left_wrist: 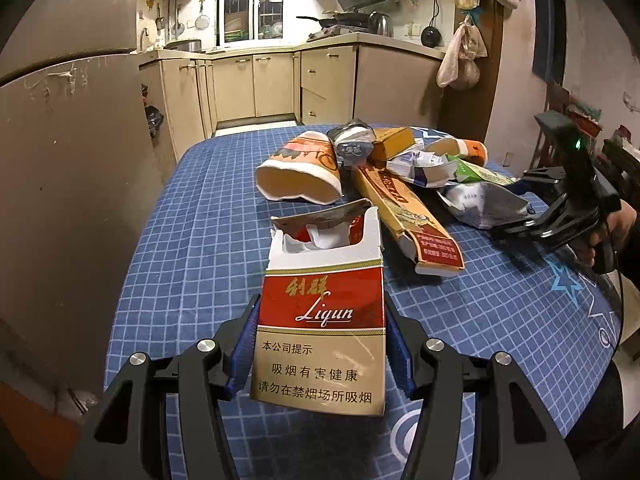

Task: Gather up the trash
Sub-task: 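Grasp the white wet-wipes packet with the right tool while the left tool holds the pack, then carry the cigarette pack and wipes packet with both tools over the bucket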

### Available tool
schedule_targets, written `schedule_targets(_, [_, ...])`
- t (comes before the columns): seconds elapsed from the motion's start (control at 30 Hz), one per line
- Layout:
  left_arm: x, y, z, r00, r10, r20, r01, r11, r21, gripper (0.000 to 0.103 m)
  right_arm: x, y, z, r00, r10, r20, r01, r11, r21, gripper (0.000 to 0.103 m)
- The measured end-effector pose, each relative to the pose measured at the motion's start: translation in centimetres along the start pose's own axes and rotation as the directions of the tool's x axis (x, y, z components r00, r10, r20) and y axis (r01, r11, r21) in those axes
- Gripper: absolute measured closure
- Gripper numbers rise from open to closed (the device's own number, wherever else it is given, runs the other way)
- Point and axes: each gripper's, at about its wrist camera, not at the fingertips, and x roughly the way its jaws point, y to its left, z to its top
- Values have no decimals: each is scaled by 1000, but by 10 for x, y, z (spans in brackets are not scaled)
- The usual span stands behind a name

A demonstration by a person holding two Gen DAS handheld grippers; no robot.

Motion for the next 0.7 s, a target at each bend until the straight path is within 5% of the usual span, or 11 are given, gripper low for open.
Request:
schedule_targets(0.3, [-1, -15, 1, 1000, 6, 1, -6, 1000, -12, 45, -34, 36, -41, 998, -61, 20, 58, 989, 134, 47])
schedule_targets(0.7, [-31, -53, 4, 993, 104, 47, -102, 994, -41, 45, -92, 85, -98, 979, -132, 153, 45, 882, 469, 50])
